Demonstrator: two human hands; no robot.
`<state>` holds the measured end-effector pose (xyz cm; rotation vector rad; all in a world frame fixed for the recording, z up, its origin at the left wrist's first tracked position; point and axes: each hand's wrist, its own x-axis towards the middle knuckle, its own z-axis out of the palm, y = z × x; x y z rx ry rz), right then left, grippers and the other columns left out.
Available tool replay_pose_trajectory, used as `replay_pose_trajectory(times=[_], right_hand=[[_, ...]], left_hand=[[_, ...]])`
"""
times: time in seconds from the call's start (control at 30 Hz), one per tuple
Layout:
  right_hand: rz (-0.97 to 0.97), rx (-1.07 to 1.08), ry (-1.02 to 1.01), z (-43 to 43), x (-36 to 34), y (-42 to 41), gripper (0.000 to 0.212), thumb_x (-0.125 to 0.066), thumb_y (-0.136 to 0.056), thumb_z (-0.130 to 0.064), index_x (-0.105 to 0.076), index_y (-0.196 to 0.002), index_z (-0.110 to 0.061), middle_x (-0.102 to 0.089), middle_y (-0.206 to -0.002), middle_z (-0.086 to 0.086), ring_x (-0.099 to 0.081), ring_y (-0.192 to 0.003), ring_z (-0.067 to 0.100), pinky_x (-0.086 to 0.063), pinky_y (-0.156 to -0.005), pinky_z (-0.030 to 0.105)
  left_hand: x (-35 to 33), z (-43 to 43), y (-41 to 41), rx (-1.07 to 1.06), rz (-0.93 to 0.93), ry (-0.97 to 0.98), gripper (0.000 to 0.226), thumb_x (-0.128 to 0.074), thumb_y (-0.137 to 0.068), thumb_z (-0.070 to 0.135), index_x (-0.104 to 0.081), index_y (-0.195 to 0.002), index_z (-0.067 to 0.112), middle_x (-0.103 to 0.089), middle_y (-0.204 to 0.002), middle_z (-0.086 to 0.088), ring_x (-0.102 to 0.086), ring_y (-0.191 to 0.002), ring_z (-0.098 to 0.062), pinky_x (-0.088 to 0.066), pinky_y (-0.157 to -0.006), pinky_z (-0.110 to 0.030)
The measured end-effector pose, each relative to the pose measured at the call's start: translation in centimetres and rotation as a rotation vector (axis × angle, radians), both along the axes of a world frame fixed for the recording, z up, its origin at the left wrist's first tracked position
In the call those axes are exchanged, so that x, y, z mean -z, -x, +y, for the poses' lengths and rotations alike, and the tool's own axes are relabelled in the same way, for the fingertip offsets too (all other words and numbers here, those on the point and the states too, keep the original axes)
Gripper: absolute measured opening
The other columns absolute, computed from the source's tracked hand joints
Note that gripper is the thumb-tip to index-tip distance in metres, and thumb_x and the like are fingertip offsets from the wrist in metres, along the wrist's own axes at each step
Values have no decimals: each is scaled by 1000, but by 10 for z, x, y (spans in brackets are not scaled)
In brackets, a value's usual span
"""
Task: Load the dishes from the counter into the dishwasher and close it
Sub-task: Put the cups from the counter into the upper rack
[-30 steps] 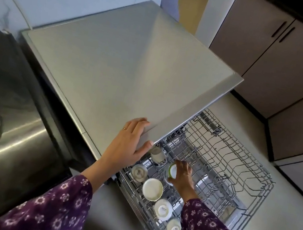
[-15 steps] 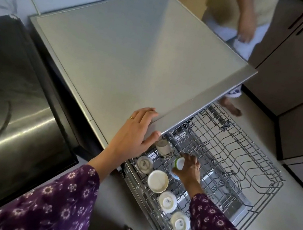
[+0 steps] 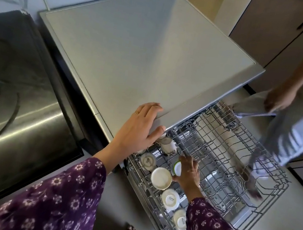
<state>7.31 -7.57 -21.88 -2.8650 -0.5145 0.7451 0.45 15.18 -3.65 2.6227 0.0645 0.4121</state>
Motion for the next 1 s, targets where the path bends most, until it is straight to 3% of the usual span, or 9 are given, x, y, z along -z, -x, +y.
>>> replay_pose_trajectory(times=[0.33, 0.57, 0.67, 0.77, 0.9, 1.0], right_hand=[[18, -56, 27, 5, -8, 6, 91, -79, -70, -20, -27, -145, -24, -20, -151, 4, -16, -141, 30, -25, -113, 44], [-71, 95, -49, 8, -51, 12, 65, -67, -79, -9, -40, -138, -17, -35, -136, 10, -37, -125, 28, -46, -95, 38], [-282, 108, -170, 18, -88, 15, 35, -60, -84, -9, -57, -118, -10, -50, -123, 11, -50, -114, 30, -49, -87, 40], [-608, -44, -410, 33, -125, 26, 11, -61, -82, -6, -64, -92, -7, -61, -92, 8, -60, -85, 28, -54, -67, 36], [-810, -207, -654, 71, -184, 51, 11, -56, -85, -14, -66, -89, -12, -64, -87, 1, -60, -76, 15, -50, -61, 22], [-762, -253, -810, 111, -223, 75, 16, -52, -88, -22, -65, -91, -14, -63, -90, 0, -61, -72, 12, -47, -57, 20]], left_hand=[[-2, 0, 3, -20, -17, -2, 44, -53, -92, 35, -48, -124, 6, -51, -131, -10, -46, -121, -24, -38, -102, -32], [-20, 8, 39, -116, 2, 92, 43, -54, -93, 30, -45, -129, 7, -47, -134, -6, -40, -126, -20, -34, -105, -29], [-33, 17, 61, -144, 0, 81, 44, -54, -93, 30, -45, -130, 8, -47, -135, -5, -40, -127, -18, -34, -106, -28], [-53, 31, 82, -196, -25, 72, 45, -53, -94, 32, -45, -131, 8, -47, -135, -4, -40, -128, -18, -27, -105, -21], [-83, 51, 111, -251, -79, 85, 44, -53, -94, 33, -45, -131, 10, -47, -134, -3, -39, -127, -19, -29, -104, -23], [-103, 71, 137, -312, -138, 91, 42, -56, -92, 31, -47, -129, 12, -48, -133, -1, -39, -126, -17, -31, -105, -25]])
